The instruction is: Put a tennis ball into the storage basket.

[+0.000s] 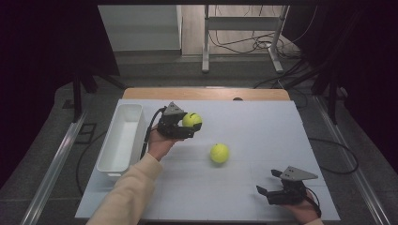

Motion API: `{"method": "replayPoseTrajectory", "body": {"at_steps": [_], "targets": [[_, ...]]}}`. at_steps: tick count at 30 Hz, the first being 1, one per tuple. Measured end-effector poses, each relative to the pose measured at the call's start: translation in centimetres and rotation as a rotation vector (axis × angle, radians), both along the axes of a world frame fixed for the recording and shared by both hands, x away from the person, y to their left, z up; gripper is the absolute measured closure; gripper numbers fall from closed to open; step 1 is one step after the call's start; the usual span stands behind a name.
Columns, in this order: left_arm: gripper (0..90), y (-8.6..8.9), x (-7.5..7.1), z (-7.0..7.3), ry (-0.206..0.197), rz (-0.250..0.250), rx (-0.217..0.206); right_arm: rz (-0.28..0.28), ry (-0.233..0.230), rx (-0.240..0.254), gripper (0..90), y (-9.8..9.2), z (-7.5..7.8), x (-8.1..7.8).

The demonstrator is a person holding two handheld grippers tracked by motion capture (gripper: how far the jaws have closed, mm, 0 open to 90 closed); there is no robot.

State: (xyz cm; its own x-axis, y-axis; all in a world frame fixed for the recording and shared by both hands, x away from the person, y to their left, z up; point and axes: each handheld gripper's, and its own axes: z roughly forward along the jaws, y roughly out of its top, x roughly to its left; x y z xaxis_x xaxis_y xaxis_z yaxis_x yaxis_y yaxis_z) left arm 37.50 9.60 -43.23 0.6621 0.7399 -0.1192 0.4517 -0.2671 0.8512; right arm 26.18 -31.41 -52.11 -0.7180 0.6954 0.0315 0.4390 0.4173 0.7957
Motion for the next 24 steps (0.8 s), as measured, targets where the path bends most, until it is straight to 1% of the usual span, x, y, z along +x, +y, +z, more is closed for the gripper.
{"method": "replayPoseTrajectory", "body": {"at_steps": [8, 11, 13, 17, 24], "targets": [[26.8, 0.03, -0.38, 0.33, -0.012, -0.005, -0.006, 0.0, -0.001, 0.001, 12.3, 0.02, -0.01, -0.01], [26.8, 0.06, -0.49, 0.42, -0.017, -0.009, 0.007, 0.0, -0.001, 0.003, 12.4, 0.0, -0.01, 0.0], [26.8, 0.08, -0.54, 0.42, -0.017, -0.009, 0.008, 0.0, -0.001, 0.0, 12.3, 0.01, -0.01, -0.01], [26.8, 0.15, -0.67, 0.52, -0.019, -0.01, -0.001, 0.001, 0.0, 0.0, 12.4, -0.01, 0.0, 0.0], [26.8, 0.17, -0.92, 0.68, -0.023, -0.018, -0.001, 0.0, -0.001, 0.001, 12.4, 0.0, -0.02, 0.0]]}}
